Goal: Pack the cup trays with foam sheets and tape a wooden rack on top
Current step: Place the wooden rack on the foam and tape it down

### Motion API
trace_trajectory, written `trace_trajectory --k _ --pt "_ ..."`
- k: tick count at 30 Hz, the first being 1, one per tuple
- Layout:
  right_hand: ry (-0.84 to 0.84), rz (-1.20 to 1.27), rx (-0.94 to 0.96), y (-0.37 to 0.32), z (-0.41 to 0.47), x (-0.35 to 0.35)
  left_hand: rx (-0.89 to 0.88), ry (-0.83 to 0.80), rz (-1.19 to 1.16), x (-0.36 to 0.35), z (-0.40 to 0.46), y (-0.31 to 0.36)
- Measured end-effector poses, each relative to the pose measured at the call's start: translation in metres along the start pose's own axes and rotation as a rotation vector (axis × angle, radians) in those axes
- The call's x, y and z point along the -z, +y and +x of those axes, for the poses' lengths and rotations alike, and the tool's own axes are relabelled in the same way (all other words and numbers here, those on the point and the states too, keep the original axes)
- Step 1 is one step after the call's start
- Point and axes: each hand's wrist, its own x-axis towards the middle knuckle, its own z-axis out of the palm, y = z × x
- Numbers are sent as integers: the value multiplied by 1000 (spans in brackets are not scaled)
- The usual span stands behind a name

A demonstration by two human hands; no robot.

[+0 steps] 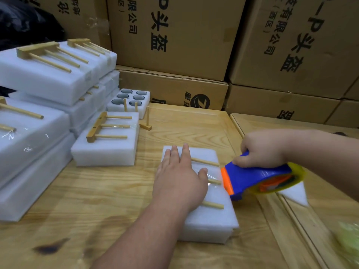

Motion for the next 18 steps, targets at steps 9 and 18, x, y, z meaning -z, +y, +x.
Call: trace_trajectory --k 9,18 --pt "65 -81 -101 -44 9 1 4 -21 19 1 0 0" --pt "-36 -24 -258 4 -2 4 23 -41 -33 2 1 1"
